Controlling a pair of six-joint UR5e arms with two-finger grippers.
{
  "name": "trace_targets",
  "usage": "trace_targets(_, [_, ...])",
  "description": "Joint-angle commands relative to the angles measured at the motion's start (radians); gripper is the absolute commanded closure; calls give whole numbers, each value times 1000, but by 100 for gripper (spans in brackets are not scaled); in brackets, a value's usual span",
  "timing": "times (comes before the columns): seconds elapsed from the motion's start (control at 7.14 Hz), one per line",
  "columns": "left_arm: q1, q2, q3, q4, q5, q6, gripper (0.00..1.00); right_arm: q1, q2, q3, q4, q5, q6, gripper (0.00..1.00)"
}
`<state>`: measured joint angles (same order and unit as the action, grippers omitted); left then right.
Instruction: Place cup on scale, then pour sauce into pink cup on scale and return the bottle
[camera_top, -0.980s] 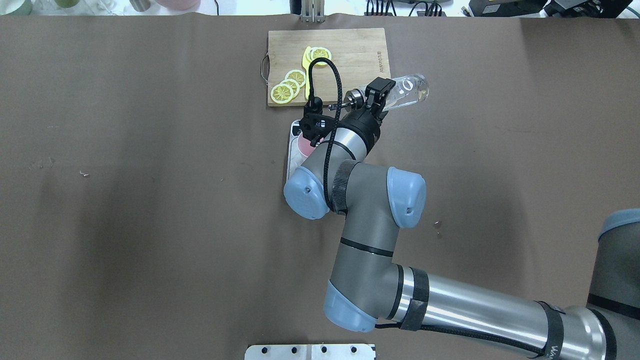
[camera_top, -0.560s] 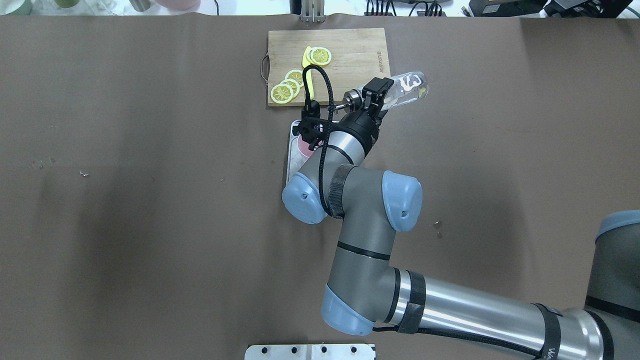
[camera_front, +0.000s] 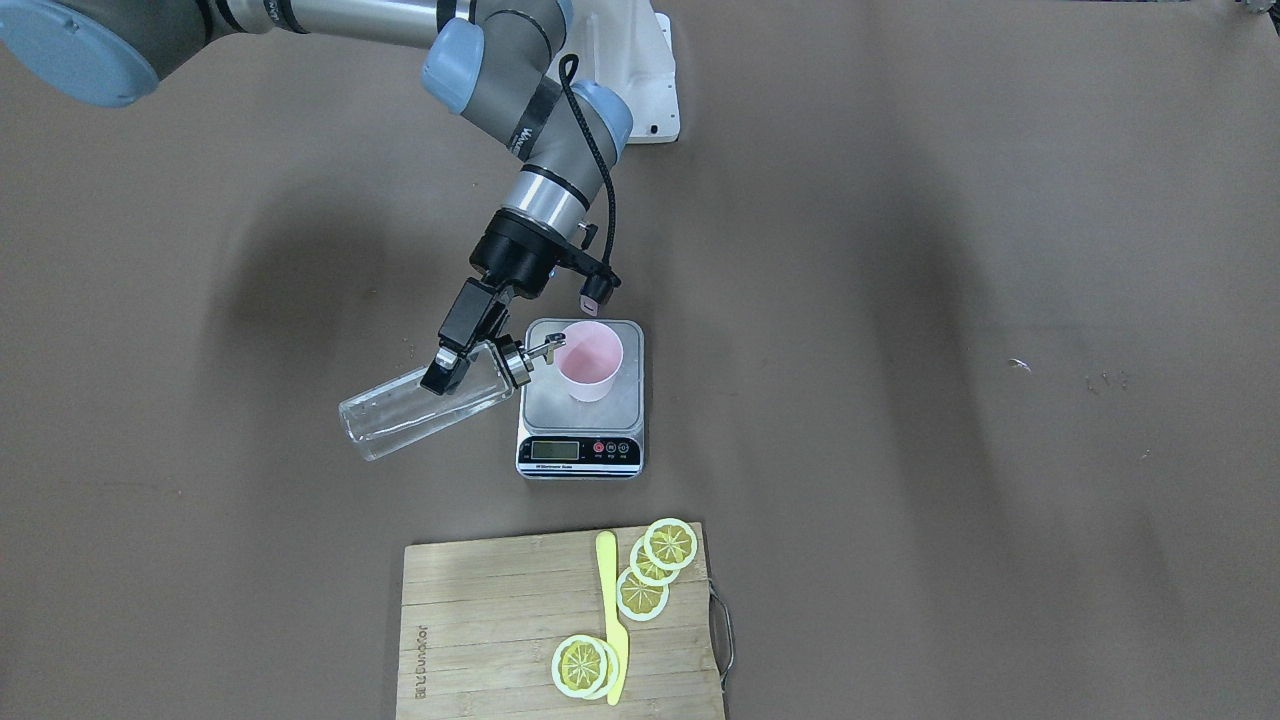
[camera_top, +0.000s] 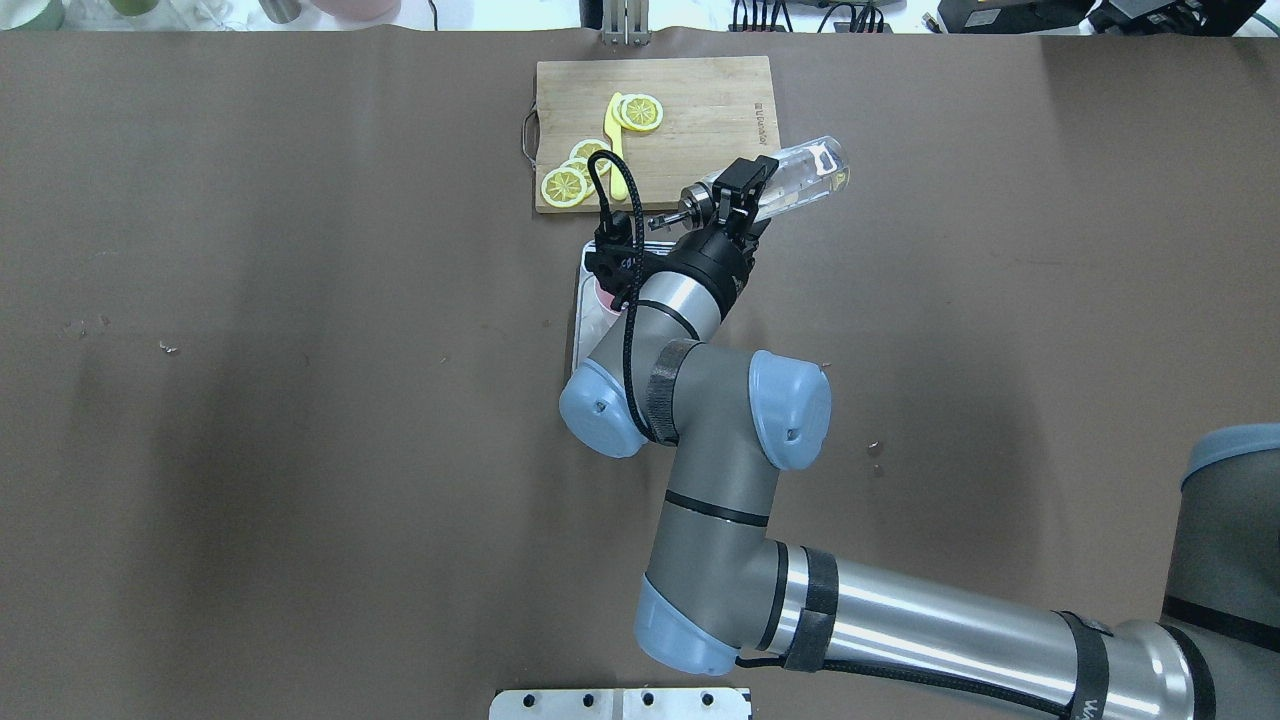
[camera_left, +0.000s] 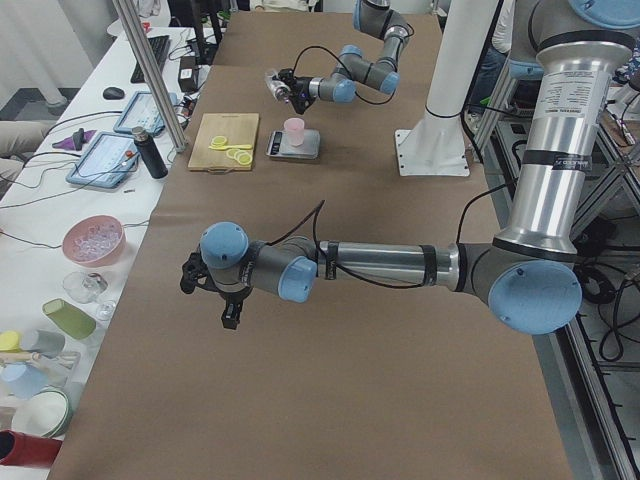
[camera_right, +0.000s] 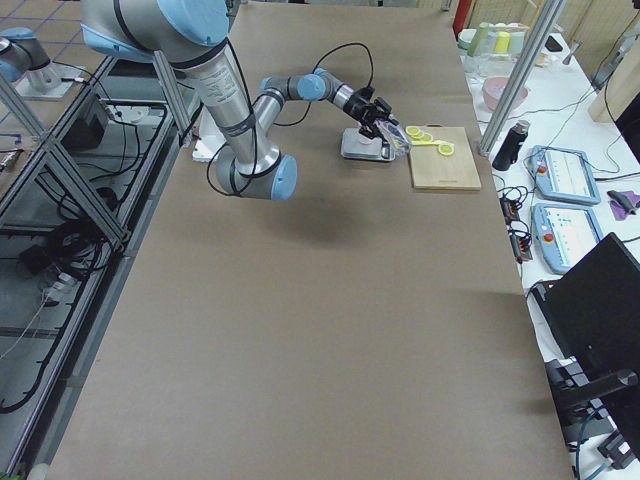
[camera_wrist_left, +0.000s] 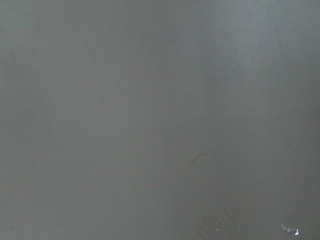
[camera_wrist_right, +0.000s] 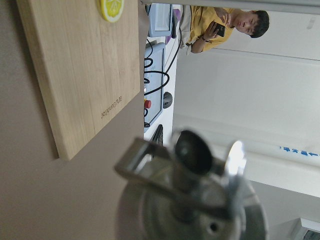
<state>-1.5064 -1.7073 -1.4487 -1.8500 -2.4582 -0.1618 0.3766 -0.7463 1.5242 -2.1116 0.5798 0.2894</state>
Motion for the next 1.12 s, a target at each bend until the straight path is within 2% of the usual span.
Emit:
trace_targets(0.0, [0, 0, 1, 0, -8, 1, 3, -5, 7, -12, -16, -24, 2, 100])
trace_targets(0.84, [0, 0, 5, 0, -13, 1, 3, -11, 7, -10, -33, -48, 4, 100])
trace_targets(0.98, [0, -2, 5, -2, -13, 1, 3, -11, 1, -10, -27, -35, 73, 100])
